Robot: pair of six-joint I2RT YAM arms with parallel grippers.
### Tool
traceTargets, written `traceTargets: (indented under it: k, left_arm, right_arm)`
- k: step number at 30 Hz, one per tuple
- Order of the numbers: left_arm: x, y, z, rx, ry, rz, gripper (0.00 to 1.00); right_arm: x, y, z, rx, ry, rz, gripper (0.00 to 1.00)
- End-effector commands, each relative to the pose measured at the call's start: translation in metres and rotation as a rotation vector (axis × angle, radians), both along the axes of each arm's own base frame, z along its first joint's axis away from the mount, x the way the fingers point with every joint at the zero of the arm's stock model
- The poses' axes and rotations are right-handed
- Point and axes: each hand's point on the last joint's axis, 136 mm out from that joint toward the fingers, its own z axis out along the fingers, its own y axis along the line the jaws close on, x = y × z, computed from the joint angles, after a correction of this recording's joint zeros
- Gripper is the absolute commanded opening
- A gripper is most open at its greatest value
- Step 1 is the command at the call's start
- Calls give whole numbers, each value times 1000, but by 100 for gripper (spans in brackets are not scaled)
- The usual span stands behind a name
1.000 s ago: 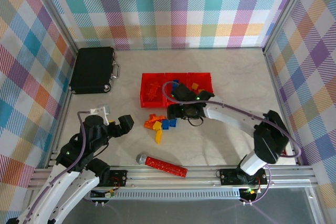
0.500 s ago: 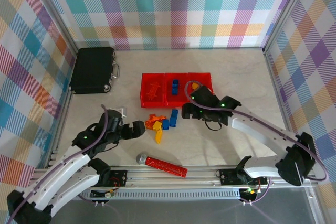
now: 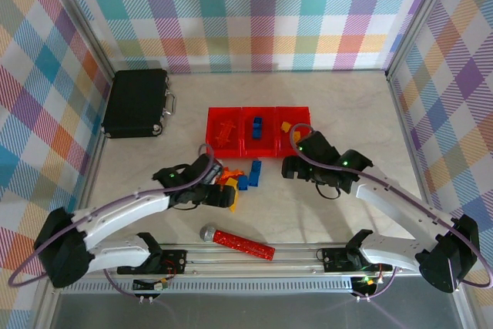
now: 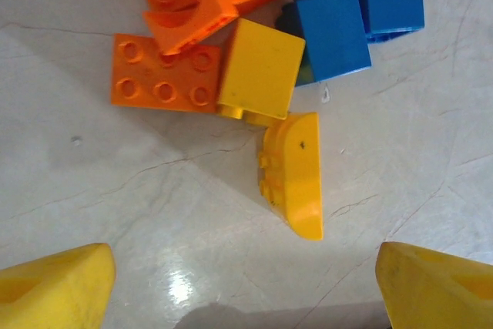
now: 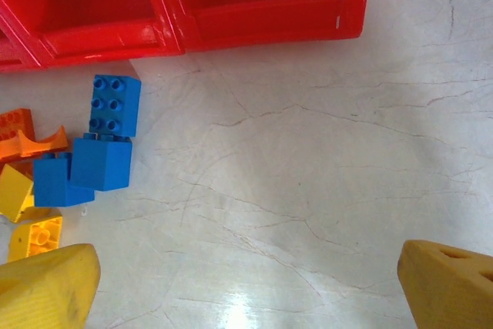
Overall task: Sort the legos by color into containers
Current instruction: Pick up the lego from the middle-left of the table.
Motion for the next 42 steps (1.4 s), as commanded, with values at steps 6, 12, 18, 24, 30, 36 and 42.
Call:
traceTargets:
  k: [6,12,18,24,30,36,42]
  left_arm:
    - [6,-34,-24,206,33,-134,74]
    - [14,-36,-30,231,22,-106,73]
    - [22,-34,-29,248,-2,-64,68]
    - [20,-40,-36,236,27,-63,63]
    - [17,-40,-46,236,54,-38,57]
    - [17,-40,-56,252,74,-15,43]
    - [17,-42,-65,254,96,2,45]
  right_arm:
    - [4,-10,-5,-60,-7,6,99]
    - [2,-13,-7,-63,-8,9,99]
    - [1,-16,-10,-64,-6,2,99]
    - [3,-14,-9,-59,-3,7,99]
    - [2,-14,-11,-62,0,9,99]
    - [1,-14,-11,-53,4,6,99]
    - [0,-16,-11,-57,2,5,99]
